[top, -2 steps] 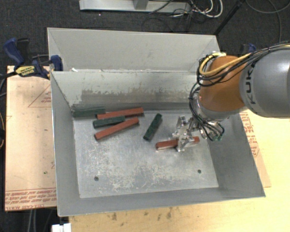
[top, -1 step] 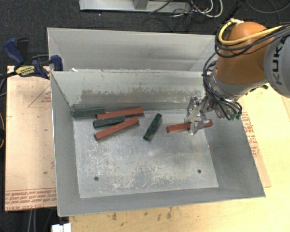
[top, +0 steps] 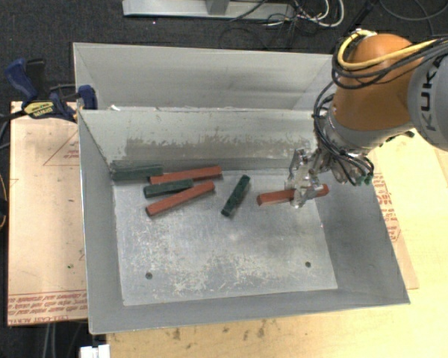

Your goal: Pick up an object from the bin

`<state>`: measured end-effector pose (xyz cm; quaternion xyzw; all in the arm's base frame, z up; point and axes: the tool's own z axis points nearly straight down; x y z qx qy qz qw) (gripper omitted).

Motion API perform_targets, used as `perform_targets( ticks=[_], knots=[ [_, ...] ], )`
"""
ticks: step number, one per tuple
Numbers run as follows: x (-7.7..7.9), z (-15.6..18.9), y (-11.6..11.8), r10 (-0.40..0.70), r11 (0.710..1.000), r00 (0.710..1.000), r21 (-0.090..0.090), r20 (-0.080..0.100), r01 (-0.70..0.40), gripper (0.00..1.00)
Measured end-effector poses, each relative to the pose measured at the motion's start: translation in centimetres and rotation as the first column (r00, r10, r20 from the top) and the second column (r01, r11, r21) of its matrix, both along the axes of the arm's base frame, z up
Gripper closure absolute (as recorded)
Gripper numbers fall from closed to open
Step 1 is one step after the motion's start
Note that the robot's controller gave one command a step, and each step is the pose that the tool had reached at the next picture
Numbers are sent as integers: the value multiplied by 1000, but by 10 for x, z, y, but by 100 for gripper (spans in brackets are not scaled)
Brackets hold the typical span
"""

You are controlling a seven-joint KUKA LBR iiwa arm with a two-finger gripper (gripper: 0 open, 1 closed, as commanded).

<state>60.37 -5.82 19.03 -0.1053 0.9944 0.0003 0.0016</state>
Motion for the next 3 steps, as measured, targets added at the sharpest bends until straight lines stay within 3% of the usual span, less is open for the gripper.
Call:
perform_targets(
  ticks=[1,2,3],
  knots=[
    [0,1,0,4,1000,1000,0,-1,-4,100],
    [6,-13,-1,223,975,975,-1,0,-223,100],
    [20,193,-21,145,989,989,0,0,-145,100]
  ],
)
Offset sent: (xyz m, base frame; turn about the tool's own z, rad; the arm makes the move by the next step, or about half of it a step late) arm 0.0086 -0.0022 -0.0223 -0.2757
